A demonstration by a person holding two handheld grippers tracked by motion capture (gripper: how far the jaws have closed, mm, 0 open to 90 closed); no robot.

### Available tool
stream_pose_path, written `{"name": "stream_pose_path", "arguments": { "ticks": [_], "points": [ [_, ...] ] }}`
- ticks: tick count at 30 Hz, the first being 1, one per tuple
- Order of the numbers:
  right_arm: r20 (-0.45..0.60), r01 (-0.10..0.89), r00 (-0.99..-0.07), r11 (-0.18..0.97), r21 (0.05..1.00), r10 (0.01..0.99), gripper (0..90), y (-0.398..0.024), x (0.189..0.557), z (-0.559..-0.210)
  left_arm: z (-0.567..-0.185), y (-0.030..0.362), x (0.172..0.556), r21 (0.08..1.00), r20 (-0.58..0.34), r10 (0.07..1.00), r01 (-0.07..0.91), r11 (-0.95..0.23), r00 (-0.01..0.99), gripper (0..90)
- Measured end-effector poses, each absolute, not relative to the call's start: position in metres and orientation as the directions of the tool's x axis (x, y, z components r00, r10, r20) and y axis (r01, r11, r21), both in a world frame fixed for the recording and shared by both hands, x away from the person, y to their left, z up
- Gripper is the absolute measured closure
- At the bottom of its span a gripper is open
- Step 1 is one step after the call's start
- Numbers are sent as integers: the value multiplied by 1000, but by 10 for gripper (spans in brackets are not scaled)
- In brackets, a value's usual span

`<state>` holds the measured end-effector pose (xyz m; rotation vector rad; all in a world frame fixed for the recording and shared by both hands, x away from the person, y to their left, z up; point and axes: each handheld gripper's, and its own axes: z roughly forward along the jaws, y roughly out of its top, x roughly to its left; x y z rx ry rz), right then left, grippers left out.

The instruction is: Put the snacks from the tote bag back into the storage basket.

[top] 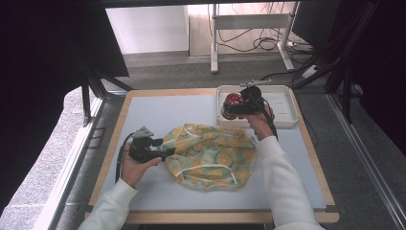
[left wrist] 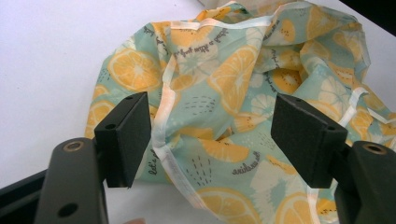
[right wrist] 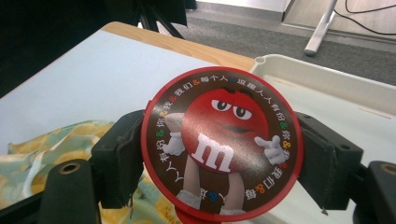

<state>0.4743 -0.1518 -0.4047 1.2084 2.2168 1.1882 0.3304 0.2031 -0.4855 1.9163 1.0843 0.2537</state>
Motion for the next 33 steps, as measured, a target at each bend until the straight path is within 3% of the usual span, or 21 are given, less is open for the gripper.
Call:
{"name": "stream_pose_path", "arguments": {
  "ticks": [33],
  "points": [
    [28,585,-526,337,737,850,240,-144,528,-458,-488,206,333,774,-235,774,595,-217,588,296]
  ]
}}
